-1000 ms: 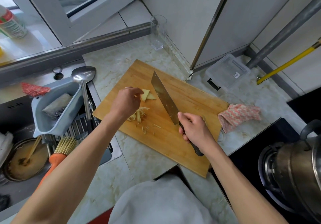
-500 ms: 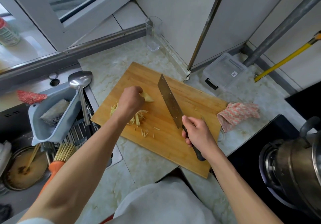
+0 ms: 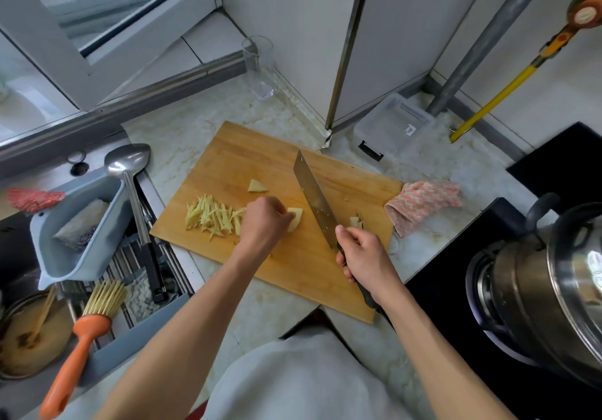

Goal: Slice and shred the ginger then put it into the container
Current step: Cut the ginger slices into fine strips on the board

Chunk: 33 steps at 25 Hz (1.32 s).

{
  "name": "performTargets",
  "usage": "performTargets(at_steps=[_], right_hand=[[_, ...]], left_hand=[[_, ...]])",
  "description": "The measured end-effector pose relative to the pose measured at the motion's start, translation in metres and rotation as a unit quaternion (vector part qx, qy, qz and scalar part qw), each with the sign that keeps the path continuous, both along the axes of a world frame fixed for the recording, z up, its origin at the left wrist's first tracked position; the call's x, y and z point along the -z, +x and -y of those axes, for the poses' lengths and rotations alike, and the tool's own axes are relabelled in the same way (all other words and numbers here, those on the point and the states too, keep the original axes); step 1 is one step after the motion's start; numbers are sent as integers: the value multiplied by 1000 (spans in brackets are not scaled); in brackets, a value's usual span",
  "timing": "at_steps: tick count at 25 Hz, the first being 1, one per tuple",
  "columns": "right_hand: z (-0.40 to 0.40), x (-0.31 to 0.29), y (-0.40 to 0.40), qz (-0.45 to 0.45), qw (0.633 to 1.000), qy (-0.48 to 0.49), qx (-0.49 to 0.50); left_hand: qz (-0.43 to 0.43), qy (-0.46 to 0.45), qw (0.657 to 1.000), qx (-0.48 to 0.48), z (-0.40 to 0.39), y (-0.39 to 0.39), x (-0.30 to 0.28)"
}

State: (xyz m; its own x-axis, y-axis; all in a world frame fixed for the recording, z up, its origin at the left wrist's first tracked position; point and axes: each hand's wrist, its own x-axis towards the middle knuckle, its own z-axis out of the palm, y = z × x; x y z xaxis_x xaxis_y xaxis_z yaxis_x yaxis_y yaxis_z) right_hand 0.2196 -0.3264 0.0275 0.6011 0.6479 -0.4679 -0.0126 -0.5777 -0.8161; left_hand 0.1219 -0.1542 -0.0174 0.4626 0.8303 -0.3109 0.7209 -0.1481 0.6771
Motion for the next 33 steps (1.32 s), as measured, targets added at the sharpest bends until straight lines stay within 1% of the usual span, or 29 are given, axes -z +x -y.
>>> performTargets(at_steps=[2, 4, 7, 10, 13, 14, 15, 16, 18, 19, 20, 22, 24, 26, 27, 30, 31, 33], right_hand=[[4, 3, 0, -1, 1000, -2, -1], [7, 8, -2, -5, 1000, -4, -2], [6, 13, -4, -3, 1000, -2, -12], [2, 17, -3, 8, 1000, -5, -22], [-1, 19, -1, 11, 1000, -7, -25], [-2, 20, -1, 9, 1000, -7, -26], [-3, 20, -1, 9, 1000, -8, -27], [-3, 20, -1, 10, 1000, -8, -27], [-2, 21, 0, 8, 1000, -11, -20], [-2, 21, 0, 5, 1000, -12, -16], [-1, 20, 0, 1, 1000, -12, -13], [1, 20, 0, -7, 1000, -12, -11], [3, 19, 0, -10, 1000, -12, -7], [4, 19, 0, -16, 1000, -11, -5], [5, 18, -1, -19, 1000, -10, -4], [9, 19, -3, -19, 1000, -10, -2], [10, 19, -3, -18, 1000, -9, -1], [12, 19, -4, -16, 1000, -7, 0]], left_hand=[[-13, 71, 997, 16, -16, -2, -3], [-57, 132, 989, 35, -39, -4, -4], [-138, 151, 970, 128, -66, -1, -5], [-167, 190, 941, 224, -80, -2, -3], [-192, 230, 916, 268, -85, -4, -6], [-191, 238, 915, 265, -85, -4, -8], [-180, 243, 921, 246, -83, -3, -10], [-148, 229, 939, 211, -79, -3, -11], [-48, 149, 978, 135, -66, -1, -13], [5, 103, 988, 115, -54, 0, -15], [56, 76, 989, 114, -42, -2, -15], [119, 83, 977, 154, -20, -8, -4], [107, 122, 966, 203, -9, -15, 14], [84, 136, 965, 206, -2, -20, 25], [83, 130, 972, 179, 1, -20, 24], [73, 103, 991, 55, 10, -19, 13], [54, 99, 993, 32, 15, -17, 11], [1, 97, 995, 17, 26, -13, 9]])
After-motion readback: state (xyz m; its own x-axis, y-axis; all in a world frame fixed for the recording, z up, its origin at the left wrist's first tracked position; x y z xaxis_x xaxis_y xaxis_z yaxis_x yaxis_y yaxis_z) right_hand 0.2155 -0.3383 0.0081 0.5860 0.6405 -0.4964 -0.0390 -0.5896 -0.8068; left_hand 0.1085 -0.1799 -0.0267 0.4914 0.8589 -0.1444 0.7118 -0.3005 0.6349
